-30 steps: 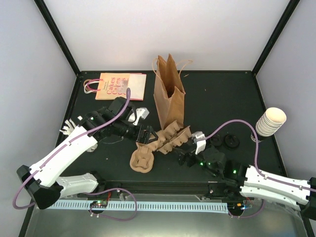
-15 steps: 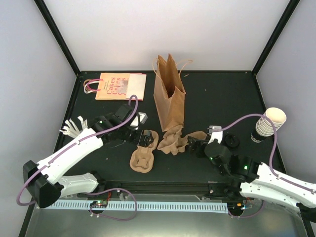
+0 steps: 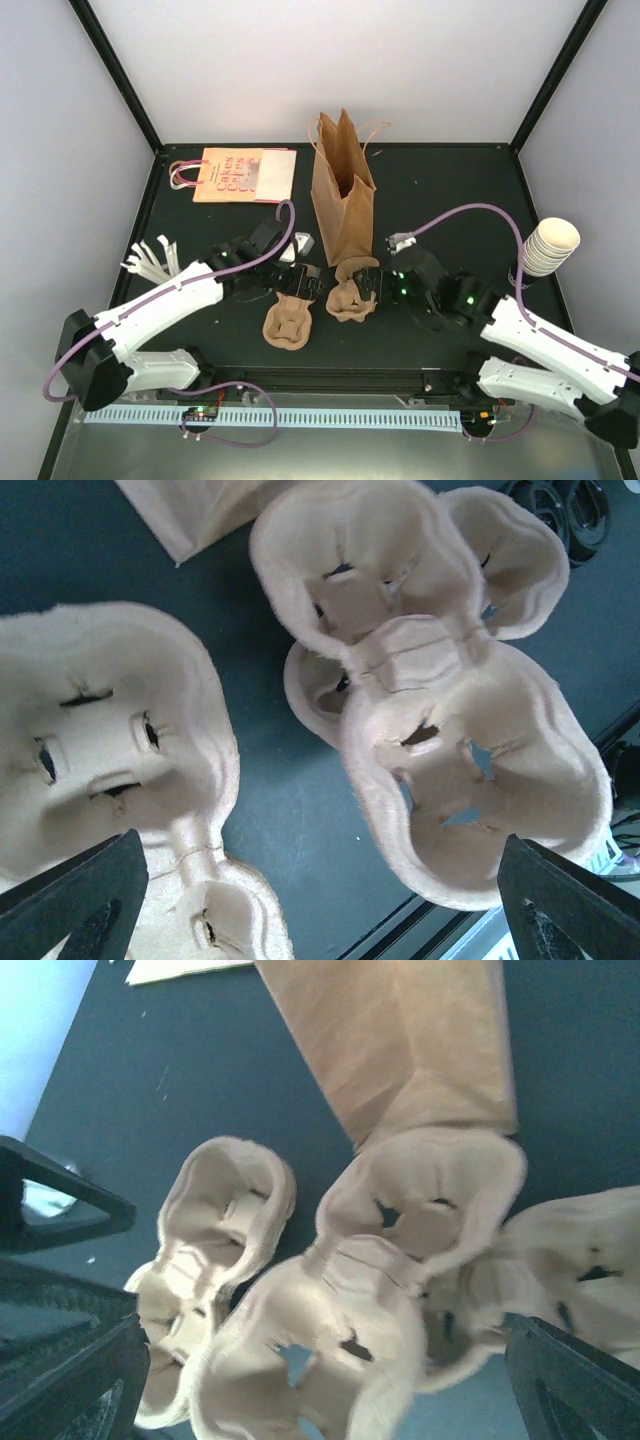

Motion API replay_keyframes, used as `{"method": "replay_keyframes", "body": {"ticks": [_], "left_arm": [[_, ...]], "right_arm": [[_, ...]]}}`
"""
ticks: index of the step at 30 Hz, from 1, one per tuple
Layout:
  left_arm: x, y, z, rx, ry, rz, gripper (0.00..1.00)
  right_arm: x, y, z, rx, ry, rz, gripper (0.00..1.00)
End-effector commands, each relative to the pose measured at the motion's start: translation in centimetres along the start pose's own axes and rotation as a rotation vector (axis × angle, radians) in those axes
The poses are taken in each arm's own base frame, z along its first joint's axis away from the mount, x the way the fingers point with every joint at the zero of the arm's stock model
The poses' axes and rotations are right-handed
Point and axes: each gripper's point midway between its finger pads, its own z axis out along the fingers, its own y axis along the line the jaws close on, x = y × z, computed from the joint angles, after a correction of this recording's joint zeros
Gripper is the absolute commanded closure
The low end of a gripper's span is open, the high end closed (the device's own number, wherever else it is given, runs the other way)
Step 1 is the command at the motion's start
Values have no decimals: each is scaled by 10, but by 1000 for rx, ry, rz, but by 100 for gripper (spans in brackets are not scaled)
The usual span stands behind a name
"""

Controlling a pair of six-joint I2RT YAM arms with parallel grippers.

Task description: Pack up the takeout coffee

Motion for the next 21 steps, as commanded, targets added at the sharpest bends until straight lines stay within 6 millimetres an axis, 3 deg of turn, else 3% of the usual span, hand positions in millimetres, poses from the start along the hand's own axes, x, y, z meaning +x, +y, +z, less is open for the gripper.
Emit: {"method": "replay_keyframes", "body": {"ticks": [1, 3, 8, 14, 18, 21], "left_arm": [[-8, -8, -6, 71, -97, -135, 1], [-6, -1, -7, 59, -111, -211, 1], [4, -23, 12, 235, -47, -254, 3], [21, -25, 38, 251, 81, -289, 17], [20, -44, 39, 301, 71, -214, 33], [20, -49, 37, 235, 34, -165, 33]], "right_arm": [[17, 19, 15, -206, 216, 55, 0], [12, 11, 25, -214, 232, 124, 0], [-4, 3, 31, -157, 173, 141, 0], [3, -25, 39, 34, 224, 176, 2], [4, -36, 36, 59, 184, 159, 3], [2, -40, 30, 58, 144, 149, 3]]}}
